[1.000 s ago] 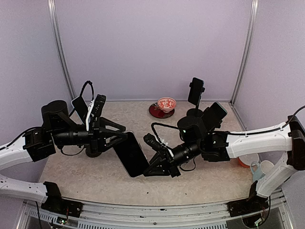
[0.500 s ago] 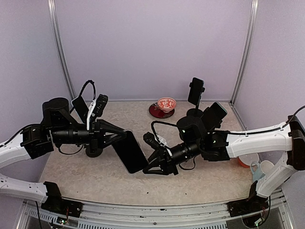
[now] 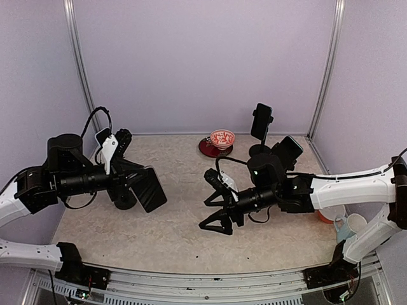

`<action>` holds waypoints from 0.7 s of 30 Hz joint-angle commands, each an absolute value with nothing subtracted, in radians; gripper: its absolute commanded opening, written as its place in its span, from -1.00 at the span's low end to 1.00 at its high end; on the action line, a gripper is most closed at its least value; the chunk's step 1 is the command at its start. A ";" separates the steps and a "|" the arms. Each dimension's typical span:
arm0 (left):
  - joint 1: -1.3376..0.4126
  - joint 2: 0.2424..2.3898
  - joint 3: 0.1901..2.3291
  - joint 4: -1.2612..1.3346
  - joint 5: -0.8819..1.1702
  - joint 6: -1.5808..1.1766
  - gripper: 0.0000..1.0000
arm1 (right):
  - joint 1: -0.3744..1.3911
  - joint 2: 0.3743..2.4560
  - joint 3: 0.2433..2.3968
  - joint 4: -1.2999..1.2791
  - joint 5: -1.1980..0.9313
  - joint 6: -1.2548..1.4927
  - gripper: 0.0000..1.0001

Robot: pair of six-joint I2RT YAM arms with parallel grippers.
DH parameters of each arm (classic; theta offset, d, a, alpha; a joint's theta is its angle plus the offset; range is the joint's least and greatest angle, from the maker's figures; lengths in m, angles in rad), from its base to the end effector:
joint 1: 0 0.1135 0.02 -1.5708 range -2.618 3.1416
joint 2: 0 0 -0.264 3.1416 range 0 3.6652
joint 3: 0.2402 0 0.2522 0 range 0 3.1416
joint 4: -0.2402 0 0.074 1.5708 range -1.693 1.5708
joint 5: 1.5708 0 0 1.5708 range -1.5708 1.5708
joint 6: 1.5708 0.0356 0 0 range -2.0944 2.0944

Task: Place the phone on the phone stand
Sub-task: Pass from the right arm to the left, then place the phone on the phone stand.

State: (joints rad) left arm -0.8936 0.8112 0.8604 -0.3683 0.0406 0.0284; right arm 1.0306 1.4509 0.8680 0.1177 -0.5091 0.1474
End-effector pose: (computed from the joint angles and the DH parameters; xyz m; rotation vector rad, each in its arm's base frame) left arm 0.1141 -0.1443 0.3425 0.8879 1.7237 -0.6232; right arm 0.1496 0.2833 0.2437 -1.2495 1.8234 1.2202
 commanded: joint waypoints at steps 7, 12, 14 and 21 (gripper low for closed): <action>-0.675 0.826 0.957 -0.490 0.099 0.358 -1.00 | 1.011 1.394 0.801 0.140 -0.481 0.148 1.00; -0.463 0.828 0.940 -0.505 0.314 0.477 -1.00 | 1.003 1.371 0.766 0.142 -0.481 0.128 1.00; -0.362 0.832 0.924 -0.507 0.404 0.519 -1.00 | 0.998 1.359 0.750 0.141 -0.480 0.115 1.00; -0.247 0.891 0.881 -0.461 0.586 0.634 -1.00 | 0.978 1.332 0.699 0.166 -0.498 0.089 1.00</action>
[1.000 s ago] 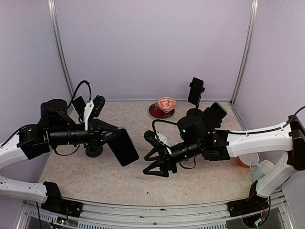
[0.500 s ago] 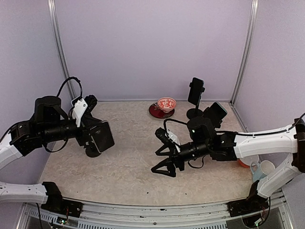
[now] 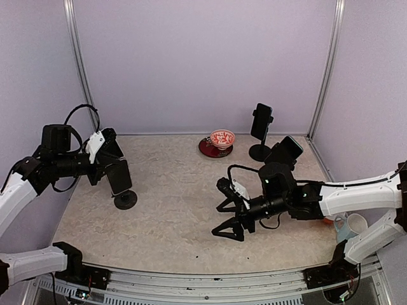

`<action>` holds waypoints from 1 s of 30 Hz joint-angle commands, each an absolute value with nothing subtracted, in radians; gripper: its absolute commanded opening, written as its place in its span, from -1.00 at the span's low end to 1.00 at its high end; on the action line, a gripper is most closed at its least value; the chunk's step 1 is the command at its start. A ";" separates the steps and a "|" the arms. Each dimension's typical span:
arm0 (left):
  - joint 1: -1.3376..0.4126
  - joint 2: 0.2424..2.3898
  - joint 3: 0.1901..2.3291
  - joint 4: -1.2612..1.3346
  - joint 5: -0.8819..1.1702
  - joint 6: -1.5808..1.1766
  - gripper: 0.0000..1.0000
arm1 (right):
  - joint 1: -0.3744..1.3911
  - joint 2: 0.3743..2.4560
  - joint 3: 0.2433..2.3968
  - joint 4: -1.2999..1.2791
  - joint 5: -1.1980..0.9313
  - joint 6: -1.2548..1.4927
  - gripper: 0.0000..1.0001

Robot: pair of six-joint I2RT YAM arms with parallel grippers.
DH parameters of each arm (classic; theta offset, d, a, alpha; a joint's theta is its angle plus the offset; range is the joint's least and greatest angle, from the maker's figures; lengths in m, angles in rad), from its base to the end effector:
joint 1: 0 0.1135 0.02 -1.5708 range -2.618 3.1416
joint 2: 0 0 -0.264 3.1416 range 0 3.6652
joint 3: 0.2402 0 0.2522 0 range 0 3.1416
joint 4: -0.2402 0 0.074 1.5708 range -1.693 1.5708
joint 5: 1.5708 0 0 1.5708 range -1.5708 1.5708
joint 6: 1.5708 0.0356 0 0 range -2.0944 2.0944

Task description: Place the phone on the phone stand

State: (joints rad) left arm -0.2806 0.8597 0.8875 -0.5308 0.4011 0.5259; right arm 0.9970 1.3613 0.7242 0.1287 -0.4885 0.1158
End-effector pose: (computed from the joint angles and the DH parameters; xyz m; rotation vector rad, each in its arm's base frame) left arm 0.1734 -0.0644 0.3288 1.0190 1.7680 -0.2622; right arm 0.1433 0.2524 0.2229 -1.2367 1.8632 1.1549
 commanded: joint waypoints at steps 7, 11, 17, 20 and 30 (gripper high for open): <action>-0.148 1.003 0.949 -0.557 0.805 0.797 -1.00 | 0.957 1.305 0.650 0.198 -0.529 0.069 1.00; -0.098 1.089 0.991 -0.632 0.903 0.898 -1.00 | 0.950 1.294 0.627 0.221 -0.561 0.070 1.00; -0.001 1.144 1.021 -0.663 0.984 0.955 -1.00 | 0.948 1.299 0.588 0.277 -0.613 0.088 1.00; 0.046 1.154 1.022 -0.664 1.009 0.961 -1.00 | 0.946 1.310 0.582 0.295 -0.631 0.094 1.00; 0.090 1.243 1.084 -0.705 1.041 1.026 -1.00 | 0.945 1.310 0.569 0.327 -0.669 0.109 1.00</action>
